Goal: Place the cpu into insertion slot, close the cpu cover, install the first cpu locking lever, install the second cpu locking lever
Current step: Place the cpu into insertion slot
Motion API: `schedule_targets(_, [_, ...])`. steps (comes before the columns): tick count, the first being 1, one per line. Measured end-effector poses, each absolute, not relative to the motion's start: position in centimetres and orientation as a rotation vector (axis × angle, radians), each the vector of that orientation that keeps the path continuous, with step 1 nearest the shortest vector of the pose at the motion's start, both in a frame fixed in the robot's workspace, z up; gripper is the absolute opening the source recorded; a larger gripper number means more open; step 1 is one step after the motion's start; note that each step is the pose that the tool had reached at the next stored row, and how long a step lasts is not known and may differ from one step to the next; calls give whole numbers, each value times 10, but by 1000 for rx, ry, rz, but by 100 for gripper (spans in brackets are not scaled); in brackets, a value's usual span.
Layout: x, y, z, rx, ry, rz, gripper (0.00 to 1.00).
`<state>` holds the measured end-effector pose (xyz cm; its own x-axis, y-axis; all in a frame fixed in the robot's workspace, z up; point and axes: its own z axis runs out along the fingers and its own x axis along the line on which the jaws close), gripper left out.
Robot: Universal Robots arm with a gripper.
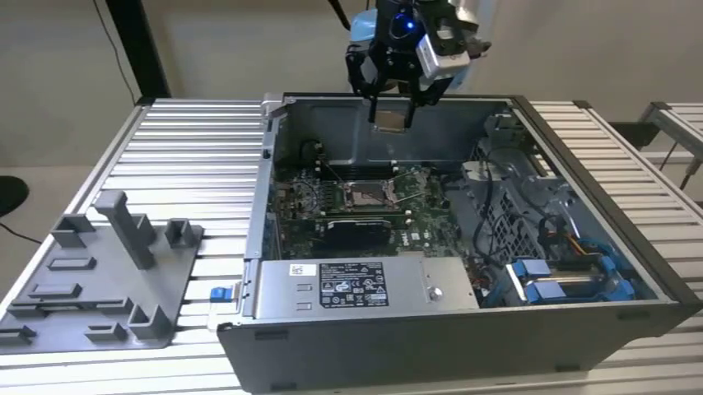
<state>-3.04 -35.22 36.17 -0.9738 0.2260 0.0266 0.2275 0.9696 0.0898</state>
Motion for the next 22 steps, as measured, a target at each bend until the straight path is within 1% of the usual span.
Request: schedule_targets(22, [-32, -352, 355, -863, -3016, -147, 0])
